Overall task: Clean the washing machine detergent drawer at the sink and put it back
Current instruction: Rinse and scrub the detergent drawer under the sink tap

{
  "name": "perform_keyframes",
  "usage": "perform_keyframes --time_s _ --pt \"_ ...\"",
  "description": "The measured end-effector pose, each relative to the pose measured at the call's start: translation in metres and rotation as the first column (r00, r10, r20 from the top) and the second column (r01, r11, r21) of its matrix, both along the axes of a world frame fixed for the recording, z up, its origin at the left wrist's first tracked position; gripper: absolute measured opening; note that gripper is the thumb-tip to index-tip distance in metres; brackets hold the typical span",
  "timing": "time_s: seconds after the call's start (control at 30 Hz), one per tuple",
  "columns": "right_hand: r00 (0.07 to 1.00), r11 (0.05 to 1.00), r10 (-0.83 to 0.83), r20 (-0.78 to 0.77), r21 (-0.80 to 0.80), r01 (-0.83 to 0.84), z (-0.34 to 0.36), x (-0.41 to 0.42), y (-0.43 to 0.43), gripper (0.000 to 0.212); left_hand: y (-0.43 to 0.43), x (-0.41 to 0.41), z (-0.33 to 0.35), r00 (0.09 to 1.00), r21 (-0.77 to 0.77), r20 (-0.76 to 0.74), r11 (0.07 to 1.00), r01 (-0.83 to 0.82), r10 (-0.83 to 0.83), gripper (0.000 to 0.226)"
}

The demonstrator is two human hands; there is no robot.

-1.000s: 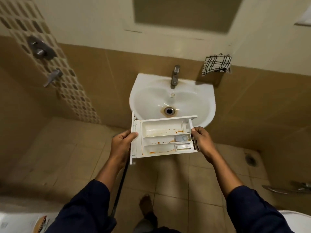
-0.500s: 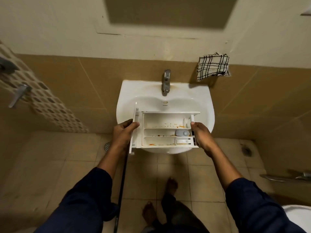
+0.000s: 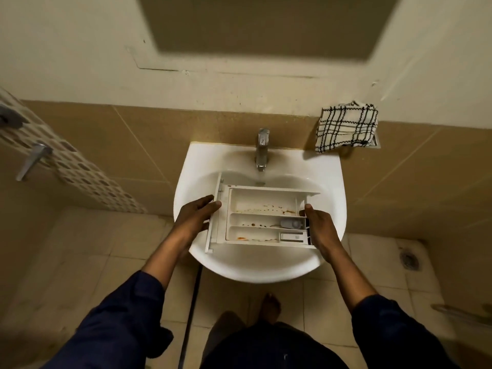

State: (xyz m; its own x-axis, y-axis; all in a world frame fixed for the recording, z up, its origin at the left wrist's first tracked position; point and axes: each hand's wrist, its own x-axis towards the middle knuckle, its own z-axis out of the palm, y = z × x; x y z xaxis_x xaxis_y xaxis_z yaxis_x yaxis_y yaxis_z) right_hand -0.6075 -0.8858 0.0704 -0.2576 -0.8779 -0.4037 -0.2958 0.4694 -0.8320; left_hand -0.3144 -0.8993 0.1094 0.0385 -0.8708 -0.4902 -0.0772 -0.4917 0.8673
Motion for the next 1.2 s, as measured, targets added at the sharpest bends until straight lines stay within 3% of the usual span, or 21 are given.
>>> perform_keyframes --time_s 0.2,0.3,0.5,0.7,0.87,0.97,1.07,1.2 --pt "1.0 1.0 -0.015 -0.027 0.001 0.015 -0.012 -0.008 -0.015 0.044 -0.036 -0.012 0.008 0.991 -0.031 0.133 1.0 -0.002 0.006 0.041" --pt "1.0 1.0 -0.024 -0.021 0.007 0.024 -0.018 -0.009 -0.02 0.043 -0.056 -0.02 0.012 0.966 -0.102 0.252 0.991 0.083 -0.055 0.034" --pt "0.998 0.999 -0.05 -0.035 0.003 0.05 -0.024 -0.006 -0.026 0.046 -0.097 -0.04 0.023 0.882 -0.183 0.454 0.955 0.231 -0.127 0.041" --pt "0.996 0.996 -0.085 -0.027 0.015 0.085 -0.022 -0.003 -0.037 0.047 -0.139 -0.054 0.013 0.629 -0.233 0.754 0.82 0.522 -0.186 0.042" --pt "0.995 0.994 -0.104 -0.014 0.044 0.104 -0.026 -0.004 -0.043 0.047 -0.174 -0.076 0.015 0.282 -0.154 0.943 0.519 0.84 -0.177 0.041" --pt "0.994 0.991 -0.112 -0.002 0.067 0.112 -0.023 -0.005 -0.047 0.045 -0.192 -0.083 0.018 0.128 -0.055 0.981 0.42 0.906 -0.148 0.04" --pt "0.993 0.989 -0.12 0.006 0.083 0.119 -0.022 -0.007 -0.05 0.045 -0.205 -0.092 0.032 -0.077 0.096 0.995 0.331 0.939 -0.07 0.026" --pt "0.992 0.988 -0.127 0.015 0.088 0.125 -0.021 -0.007 -0.053 0.044 -0.207 -0.098 0.041 -0.184 0.179 0.983 0.27 0.946 -0.007 0.016"
